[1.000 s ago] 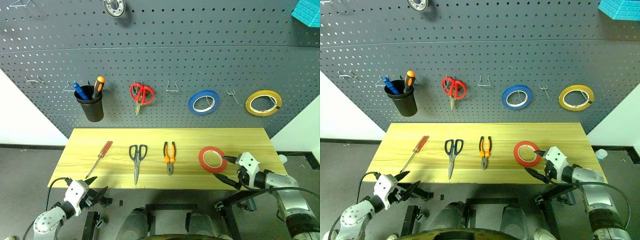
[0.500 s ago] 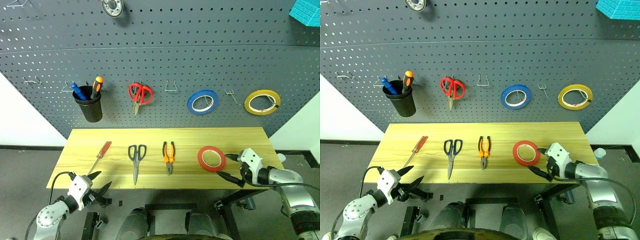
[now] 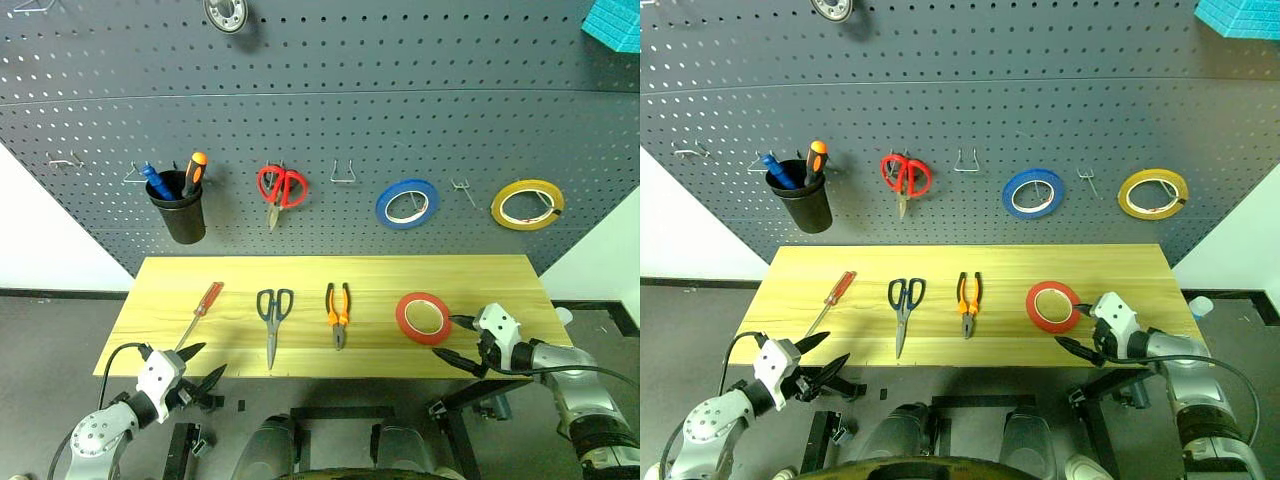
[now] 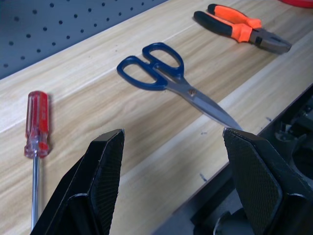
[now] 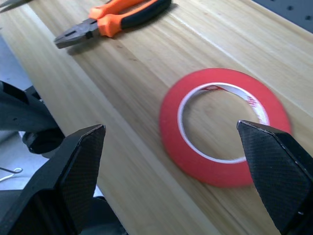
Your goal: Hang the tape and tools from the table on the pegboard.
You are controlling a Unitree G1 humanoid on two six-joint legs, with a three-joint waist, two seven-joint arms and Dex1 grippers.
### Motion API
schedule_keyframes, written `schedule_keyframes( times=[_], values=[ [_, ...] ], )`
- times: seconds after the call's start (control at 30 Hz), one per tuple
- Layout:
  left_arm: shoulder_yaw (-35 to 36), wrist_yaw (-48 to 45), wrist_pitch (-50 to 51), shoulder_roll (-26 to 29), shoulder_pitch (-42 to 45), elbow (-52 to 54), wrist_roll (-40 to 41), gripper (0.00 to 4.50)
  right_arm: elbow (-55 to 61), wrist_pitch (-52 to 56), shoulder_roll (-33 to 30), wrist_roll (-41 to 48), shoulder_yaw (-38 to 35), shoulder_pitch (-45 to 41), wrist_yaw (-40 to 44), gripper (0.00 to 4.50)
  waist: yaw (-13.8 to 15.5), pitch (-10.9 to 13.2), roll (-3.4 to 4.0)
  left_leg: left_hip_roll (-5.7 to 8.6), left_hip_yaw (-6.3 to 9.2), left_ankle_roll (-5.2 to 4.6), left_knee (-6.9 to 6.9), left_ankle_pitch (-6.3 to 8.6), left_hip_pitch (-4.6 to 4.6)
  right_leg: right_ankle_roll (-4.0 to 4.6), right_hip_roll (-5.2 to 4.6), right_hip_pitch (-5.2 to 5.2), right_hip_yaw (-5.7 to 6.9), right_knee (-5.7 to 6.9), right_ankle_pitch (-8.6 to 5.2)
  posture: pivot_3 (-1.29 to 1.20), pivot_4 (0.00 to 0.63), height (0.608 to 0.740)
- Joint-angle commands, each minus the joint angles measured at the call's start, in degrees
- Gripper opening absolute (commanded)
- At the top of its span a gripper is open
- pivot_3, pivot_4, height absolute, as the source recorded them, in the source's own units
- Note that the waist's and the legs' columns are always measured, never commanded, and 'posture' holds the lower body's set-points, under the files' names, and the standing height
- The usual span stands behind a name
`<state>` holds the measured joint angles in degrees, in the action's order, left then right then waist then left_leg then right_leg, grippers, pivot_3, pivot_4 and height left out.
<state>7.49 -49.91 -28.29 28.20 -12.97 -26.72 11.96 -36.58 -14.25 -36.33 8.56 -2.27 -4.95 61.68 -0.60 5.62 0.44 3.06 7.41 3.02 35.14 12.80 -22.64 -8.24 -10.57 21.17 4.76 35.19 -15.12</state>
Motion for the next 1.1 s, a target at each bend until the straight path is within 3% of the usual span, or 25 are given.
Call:
schedule_keyframes(
  times=[0.03, 0.43, 0.77, 1.1],
  values=[
    [0.14, 0.21, 0.83, 0.60, -0.18, 2.55, 0.60, 3.37, 1.59, -1.15, 0.18, 0.21, -0.27, 0.48, -0.46, 4.50, 0.00, 0.01, 0.01, 0.00, 0.00, 0.00, 0.00, 0.00, 0.00, 0.00, 0.00, 0.00, 0.00, 0.00, 0.00, -0.02, 0.066, 0.740],
    [-3.64, -1.39, 8.98, -0.10, 0.33, 11.25, 0.49, 3.37, -3.26, -0.27, 1.42, -4.89, 2.59, -5.24, -5.48, 4.50, -0.16, 0.04, 0.03, 0.00, 0.00, -0.01, 0.00, -0.01, 0.00, 0.00, 0.01, 0.00, -0.01, 0.01, 0.00, -0.02, 0.065, 0.740],
    [-13.83, -3.76, 17.44, -2.30, 12.37, 11.56, -3.39, 3.37, -5.85, 11.83, 6.98, -14.01, 10.57, -14.83, -13.91, 4.50, 0.04, 0.09, 0.11, 0.03, 0.10, -0.06, 0.00, -0.06, 0.03, -0.17, 0.06, 0.01, -0.01, 0.16, 0.12, -0.02, 0.070, 0.740],
    [-17.03, -5.47, 20.66, -4.21, 19.62, 10.49, -3.49, 3.37, -5.01, 28.46, 9.96, -17.79, 14.78, -18.50, -16.76, 4.50, -0.61, 0.11, 0.13, 0.02, 0.12, -0.08, -0.03, -0.07, 0.12, -0.21, 0.14, -0.01, -0.11, 0.24, 0.09, -0.04, 0.071, 0.740]
  ],
)
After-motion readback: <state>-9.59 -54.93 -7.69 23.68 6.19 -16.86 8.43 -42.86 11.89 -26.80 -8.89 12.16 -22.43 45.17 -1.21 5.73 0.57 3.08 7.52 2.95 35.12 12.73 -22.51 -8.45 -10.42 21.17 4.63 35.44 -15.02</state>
